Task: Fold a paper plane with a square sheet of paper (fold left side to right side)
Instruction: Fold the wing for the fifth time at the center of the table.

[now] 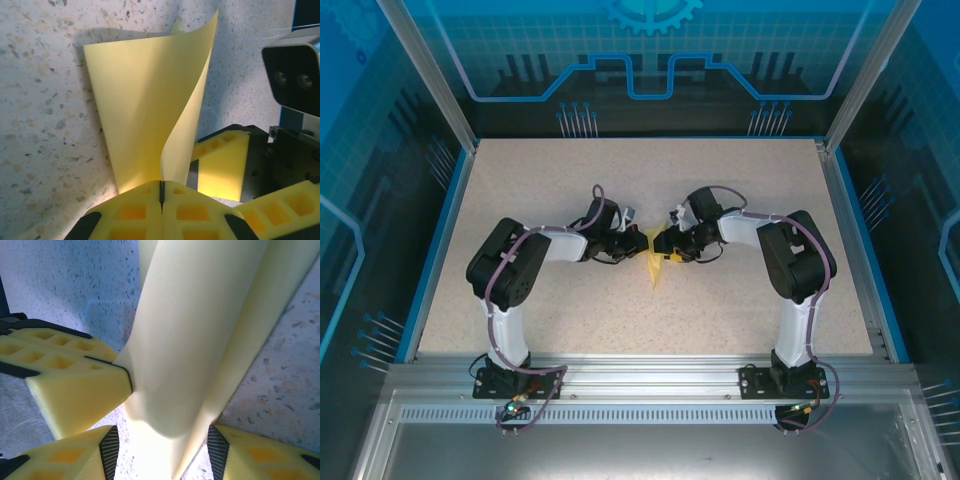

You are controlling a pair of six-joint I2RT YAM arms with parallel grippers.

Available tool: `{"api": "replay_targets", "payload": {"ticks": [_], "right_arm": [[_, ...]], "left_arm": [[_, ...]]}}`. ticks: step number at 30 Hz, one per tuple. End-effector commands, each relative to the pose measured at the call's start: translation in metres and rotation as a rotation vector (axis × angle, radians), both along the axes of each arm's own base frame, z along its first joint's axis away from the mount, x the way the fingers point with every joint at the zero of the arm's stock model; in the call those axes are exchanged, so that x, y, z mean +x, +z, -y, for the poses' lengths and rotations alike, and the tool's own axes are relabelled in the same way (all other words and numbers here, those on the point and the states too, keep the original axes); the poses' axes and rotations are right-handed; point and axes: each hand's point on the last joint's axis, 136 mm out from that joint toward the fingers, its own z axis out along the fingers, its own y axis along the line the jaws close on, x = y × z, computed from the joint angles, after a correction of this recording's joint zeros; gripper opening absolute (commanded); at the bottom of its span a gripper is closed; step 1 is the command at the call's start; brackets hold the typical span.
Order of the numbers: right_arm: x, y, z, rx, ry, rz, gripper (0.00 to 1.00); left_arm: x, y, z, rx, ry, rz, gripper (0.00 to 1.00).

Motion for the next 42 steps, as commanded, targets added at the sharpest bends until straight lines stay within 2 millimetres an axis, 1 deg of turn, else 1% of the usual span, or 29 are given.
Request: {"api": "replay_targets", "payload": {"ticks": [1,9,13,18,21,24,27,29,34,42], "right_arm": [[-0.018,-0.028,0.002,-0.081,0.031,-0.057,0.53],[-0.019,-0.025,0.002,-0.083,0.041,-0.048,0.53],[-0.017,-0.018,0.002,-0.073,0.047,-0.029,0.54],[-0.011,0.004,0.004,-0.007,0.028,0.004,0.52],[-0.004,0.022,0.007,0.058,0.007,0.025,0.44],[0.004,0.038,0.004,0.105,-0.008,0.05,0.41],[0.013,0.046,0.001,0.118,-0.022,0.064,0.37],[0.018,0.046,-0.001,0.114,-0.032,0.063,0.33],[0.025,0.034,-0.006,0.071,-0.05,0.036,0.25],[0.031,0.018,-0.015,0.03,-0.05,0.015,0.24]], "left_arm": [[0.002,-0.008,-0.003,0.026,-0.018,-0.005,0.05],[0.004,-0.017,-0.009,0.042,-0.006,-0.015,0.05],[0.006,-0.024,-0.011,0.048,-0.006,-0.026,0.05],[0.007,-0.028,-0.011,0.054,-0.004,-0.033,0.05],[0.007,-0.029,-0.011,0.055,-0.006,-0.037,0.05],[0.006,-0.031,-0.011,0.057,-0.006,-0.041,0.05],[0.006,-0.032,-0.011,0.058,-0.006,-0.044,0.05],[0.006,-0.033,-0.011,0.058,-0.007,-0.043,0.05],[0.006,-0.033,-0.012,0.059,-0.007,-0.043,0.04],[0.006,-0.035,-0.013,0.072,-0.002,-0.05,0.02]]}}
